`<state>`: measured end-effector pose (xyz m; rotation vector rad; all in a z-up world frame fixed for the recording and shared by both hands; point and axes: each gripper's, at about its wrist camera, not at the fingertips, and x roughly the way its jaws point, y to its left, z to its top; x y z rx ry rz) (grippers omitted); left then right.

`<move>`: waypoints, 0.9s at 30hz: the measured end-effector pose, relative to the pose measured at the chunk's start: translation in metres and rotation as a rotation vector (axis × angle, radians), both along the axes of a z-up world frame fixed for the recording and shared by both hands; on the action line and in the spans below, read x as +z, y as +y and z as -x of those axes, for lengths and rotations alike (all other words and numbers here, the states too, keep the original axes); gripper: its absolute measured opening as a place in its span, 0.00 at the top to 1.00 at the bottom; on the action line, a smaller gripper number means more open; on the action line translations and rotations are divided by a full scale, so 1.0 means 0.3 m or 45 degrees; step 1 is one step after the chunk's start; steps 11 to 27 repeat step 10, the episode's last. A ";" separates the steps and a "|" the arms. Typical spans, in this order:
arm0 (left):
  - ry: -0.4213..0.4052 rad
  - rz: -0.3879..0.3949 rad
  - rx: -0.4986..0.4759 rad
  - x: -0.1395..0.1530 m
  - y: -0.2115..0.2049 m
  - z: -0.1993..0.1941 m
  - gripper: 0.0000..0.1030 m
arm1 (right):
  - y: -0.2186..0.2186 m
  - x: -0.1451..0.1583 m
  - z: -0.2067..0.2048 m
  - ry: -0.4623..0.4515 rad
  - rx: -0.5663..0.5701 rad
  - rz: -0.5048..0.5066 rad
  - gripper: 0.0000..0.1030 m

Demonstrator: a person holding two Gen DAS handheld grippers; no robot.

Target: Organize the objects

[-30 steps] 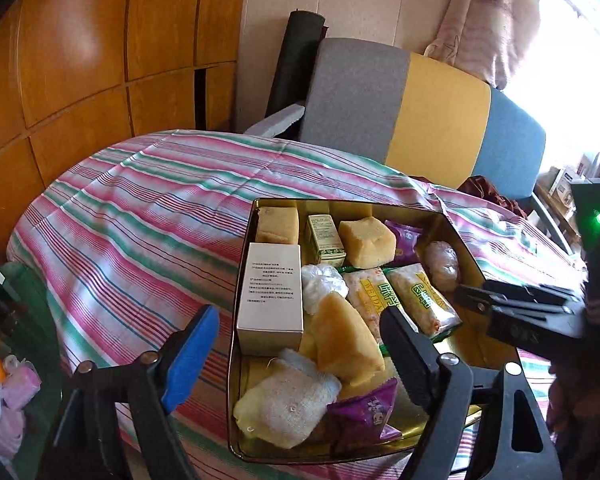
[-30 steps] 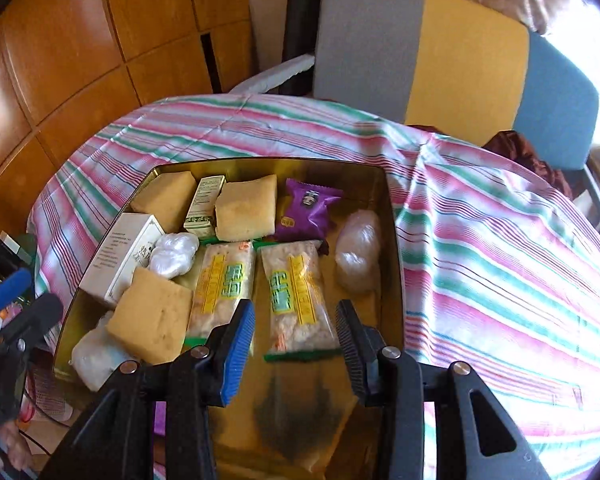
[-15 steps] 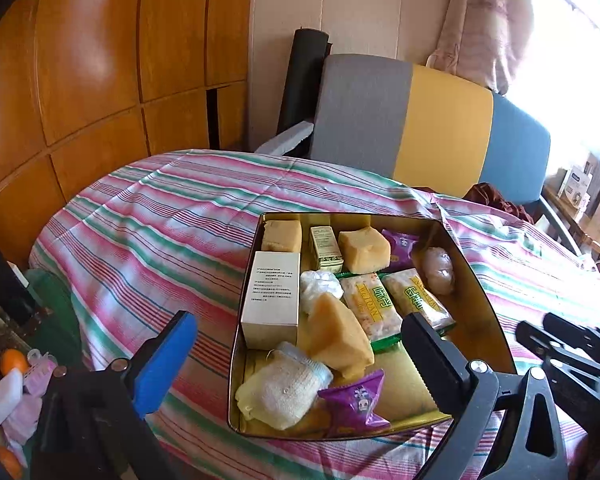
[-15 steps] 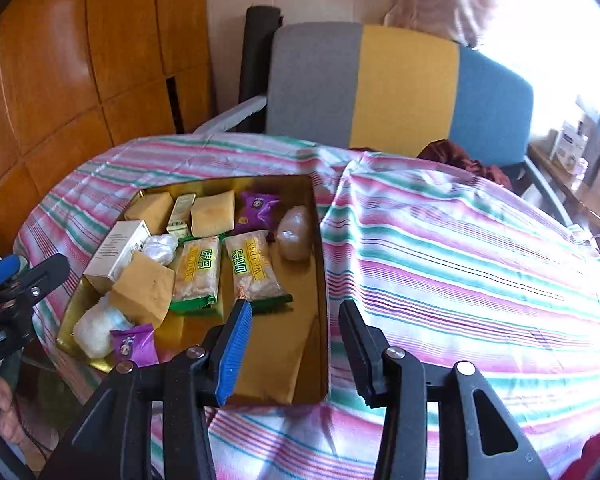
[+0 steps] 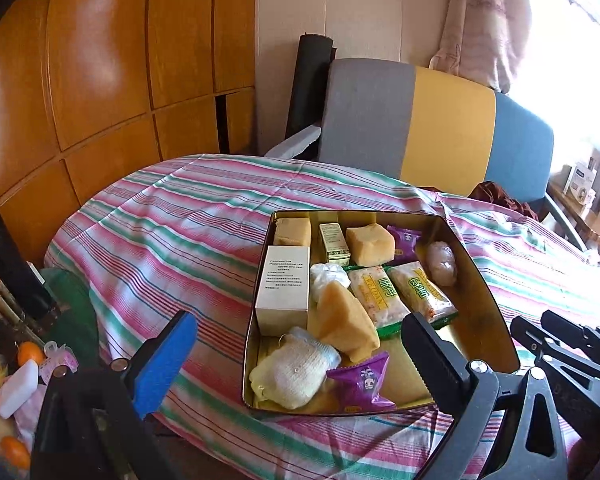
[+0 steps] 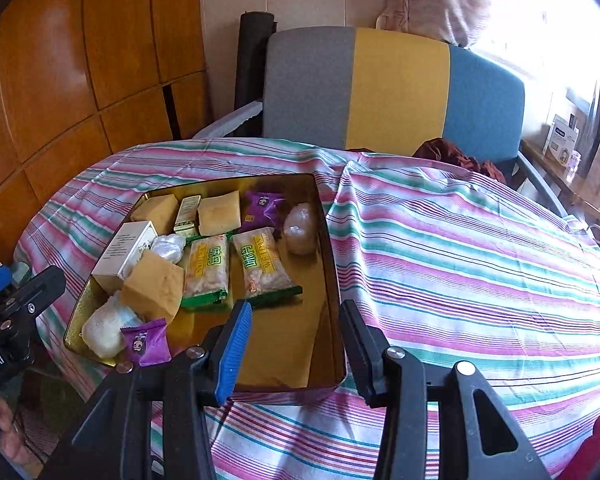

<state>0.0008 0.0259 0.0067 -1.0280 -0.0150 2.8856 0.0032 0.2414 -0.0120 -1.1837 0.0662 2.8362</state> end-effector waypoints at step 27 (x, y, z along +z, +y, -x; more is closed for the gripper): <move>0.008 -0.020 0.014 -0.007 -0.017 0.005 0.03 | -0.046 0.003 0.022 0.003 0.039 -0.010 0.55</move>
